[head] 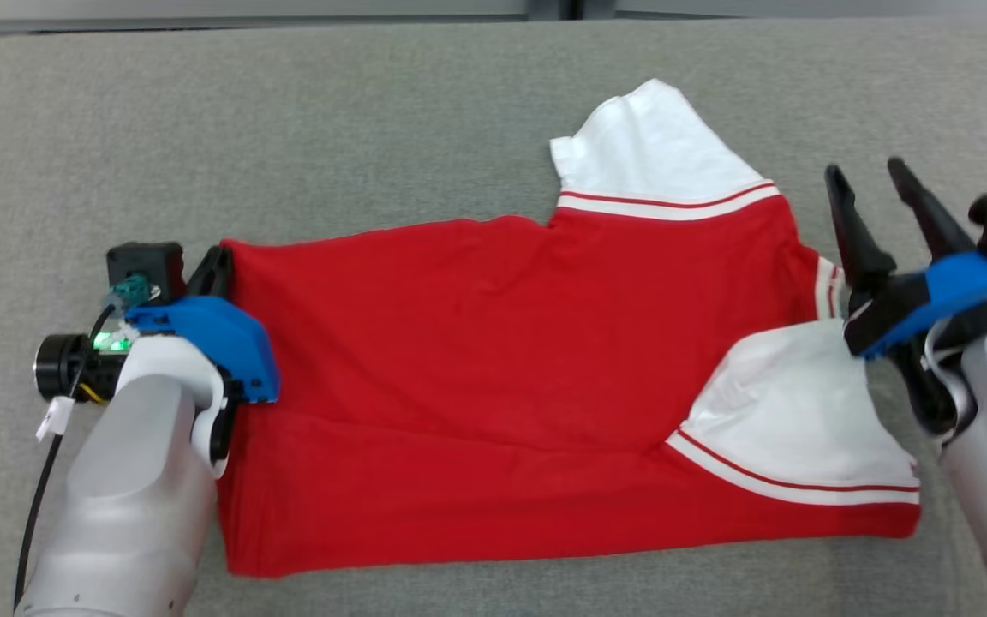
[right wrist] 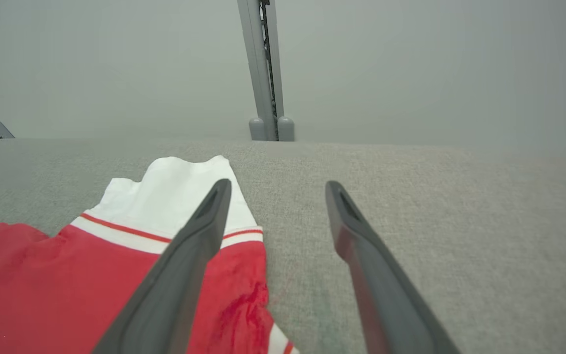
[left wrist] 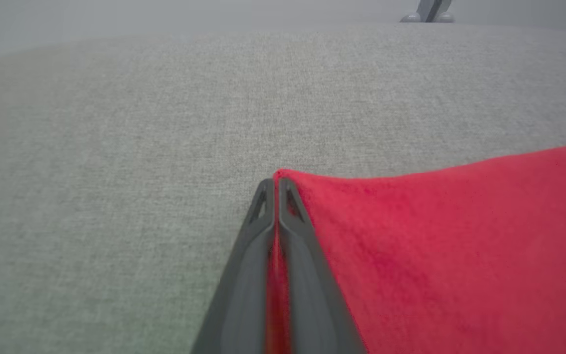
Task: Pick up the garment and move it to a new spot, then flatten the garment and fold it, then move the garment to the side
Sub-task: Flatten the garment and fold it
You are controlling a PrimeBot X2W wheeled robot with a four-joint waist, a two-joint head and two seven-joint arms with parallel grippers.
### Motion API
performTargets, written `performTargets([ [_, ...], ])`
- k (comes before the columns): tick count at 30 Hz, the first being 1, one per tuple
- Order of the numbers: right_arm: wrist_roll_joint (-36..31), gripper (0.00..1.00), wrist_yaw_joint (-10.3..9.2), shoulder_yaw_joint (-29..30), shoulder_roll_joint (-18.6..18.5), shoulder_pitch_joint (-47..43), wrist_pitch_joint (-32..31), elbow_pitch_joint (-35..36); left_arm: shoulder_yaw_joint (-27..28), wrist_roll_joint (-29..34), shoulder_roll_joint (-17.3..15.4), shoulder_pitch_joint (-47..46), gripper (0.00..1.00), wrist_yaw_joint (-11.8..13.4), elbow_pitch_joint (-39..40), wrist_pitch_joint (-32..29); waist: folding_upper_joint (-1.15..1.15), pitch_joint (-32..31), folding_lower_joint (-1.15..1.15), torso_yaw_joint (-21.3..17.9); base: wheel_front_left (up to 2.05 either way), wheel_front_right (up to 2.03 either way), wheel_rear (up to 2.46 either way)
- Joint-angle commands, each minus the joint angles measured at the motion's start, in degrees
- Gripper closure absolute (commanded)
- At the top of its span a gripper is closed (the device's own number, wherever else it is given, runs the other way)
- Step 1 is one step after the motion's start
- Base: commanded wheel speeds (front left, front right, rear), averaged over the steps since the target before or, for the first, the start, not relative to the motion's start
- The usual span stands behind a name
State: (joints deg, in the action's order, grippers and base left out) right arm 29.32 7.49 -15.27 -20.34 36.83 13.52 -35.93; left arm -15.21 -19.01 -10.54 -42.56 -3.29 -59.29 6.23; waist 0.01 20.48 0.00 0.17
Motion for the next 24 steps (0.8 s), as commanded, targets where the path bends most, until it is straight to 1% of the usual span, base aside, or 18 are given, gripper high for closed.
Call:
performTargets([
  [1,0.0,0.0,0.01,-1.0,-0.7,3.7,-2.0,-2.4,-0.3,0.6,0.5,-1.6,1.0,0.8,0.5,1.6,-0.01,1.2,0.0,1.9,0.0,0.0,0.0],
  [2,-0.4,0.0,0.01,-1.8,-1.3,5.7,-3.2,-3.8,-0.6,1.0,1.1,-2.1,1.0,1.2,0.7,2.4,-0.01,1.5,0.0,2.6,0.0,0.0,0.0],
  [6,-1.1,0.0,0.01,-4.4,-2.8,12.7,-8.1,-9.0,-2.1,1.8,3.0,-3.9,1.0,1.3,1.5,4.9,-0.01,3.0,0.0,6.1,0.0,0.0,0.0],
  [13,-0.9,0.0,0.01,-7.8,-5.0,21.3,-14.1,-16.9,-5.1,1.7,6.5,-5.9,1.0,0.5,2.0,6.7,-0.01,5.4,0.0,12.1,0.0,0.0,0.0],
  [17,-0.8,0.0,0.01,-9.2,-5.7,24.5,-16.0,-20.2,-6.9,0.7,7.4,-6.7,1.0,0.0,2.4,7.4,-0.01,6.7,0.0,14.6,0.0,0.0,0.0],
  [23,-1.3,0.0,0.01,-11.6,-6.2,27.5,-17.8,-23.6,-10.0,-2.1,7.6,-6.8,1.0,-0.3,3.8,7.8,-0.01,7.8,0.0,16.5,0.0,0.0,0.0],
  [24,-1.7,0.05,0.01,-12.3,-6.5,28.3,-18.3,-25.2,-11.7,-3.7,7.6,-6.7,1.0,0.2,4.6,7.9,-0.01,7.9,0.0,16.9,0.0,0.0,0.0],
])
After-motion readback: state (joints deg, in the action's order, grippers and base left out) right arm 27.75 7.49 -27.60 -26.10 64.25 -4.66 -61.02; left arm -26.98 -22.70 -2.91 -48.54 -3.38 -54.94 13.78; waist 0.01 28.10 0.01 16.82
